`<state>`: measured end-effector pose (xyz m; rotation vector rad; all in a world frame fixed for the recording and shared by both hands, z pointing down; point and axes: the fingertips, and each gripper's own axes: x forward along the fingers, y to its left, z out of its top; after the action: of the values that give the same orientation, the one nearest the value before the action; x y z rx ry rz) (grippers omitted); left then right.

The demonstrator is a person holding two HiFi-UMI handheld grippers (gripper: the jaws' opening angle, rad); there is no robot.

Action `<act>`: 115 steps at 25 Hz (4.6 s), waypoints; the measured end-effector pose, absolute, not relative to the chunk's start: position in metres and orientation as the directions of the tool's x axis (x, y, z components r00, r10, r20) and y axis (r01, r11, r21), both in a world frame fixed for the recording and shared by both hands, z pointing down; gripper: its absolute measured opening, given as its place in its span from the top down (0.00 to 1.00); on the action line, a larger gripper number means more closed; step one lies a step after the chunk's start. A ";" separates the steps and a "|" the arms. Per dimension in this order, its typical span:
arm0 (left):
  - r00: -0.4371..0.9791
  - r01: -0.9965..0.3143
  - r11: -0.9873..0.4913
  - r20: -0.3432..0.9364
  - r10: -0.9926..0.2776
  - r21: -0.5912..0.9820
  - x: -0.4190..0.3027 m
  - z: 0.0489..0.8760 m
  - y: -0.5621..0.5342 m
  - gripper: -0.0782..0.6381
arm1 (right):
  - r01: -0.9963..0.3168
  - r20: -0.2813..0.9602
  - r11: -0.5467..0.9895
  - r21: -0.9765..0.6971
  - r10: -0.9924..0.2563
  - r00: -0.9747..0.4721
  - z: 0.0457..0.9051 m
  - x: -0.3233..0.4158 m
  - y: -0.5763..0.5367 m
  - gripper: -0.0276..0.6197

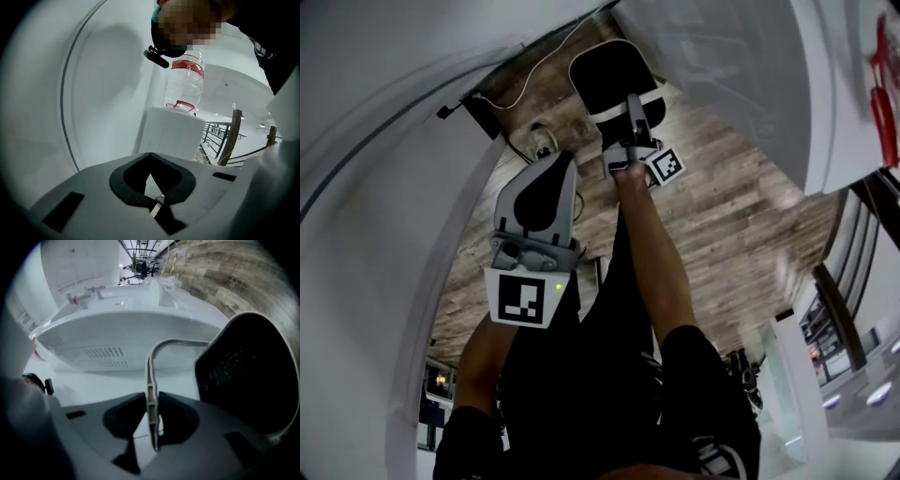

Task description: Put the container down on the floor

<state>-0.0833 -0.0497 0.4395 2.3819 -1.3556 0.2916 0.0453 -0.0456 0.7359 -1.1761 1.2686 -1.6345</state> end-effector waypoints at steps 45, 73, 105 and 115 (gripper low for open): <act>0.500 -0.866 -0.435 0.414 -0.761 0.246 -0.107 0.478 -0.050 0.85 | -0.095 0.320 -0.306 -0.947 -0.888 -0.331 0.823 0.034 -0.105 0.81; 0.498 -0.867 -0.428 0.421 -0.759 0.255 -0.110 0.481 -0.047 0.85 | -0.106 0.360 -0.345 -0.933 -0.864 -0.352 0.843 0.058 -0.065 0.81; 0.500 -0.866 -0.421 0.417 -0.759 0.271 -0.110 0.483 -0.042 0.85 | -0.183 0.412 -0.369 -0.911 -0.819 -0.400 0.847 0.054 -0.056 0.66; 0.493 -0.868 -0.413 0.394 -0.776 0.275 -0.111 0.464 -0.035 0.85 | -0.239 0.459 -0.393 -0.888 -0.800 -0.386 0.831 0.066 -0.037 0.65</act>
<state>-0.1109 -0.0354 0.4644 2.3006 -1.3586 0.2839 0.0659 -0.0373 0.8306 -1.4204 1.4104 -1.8311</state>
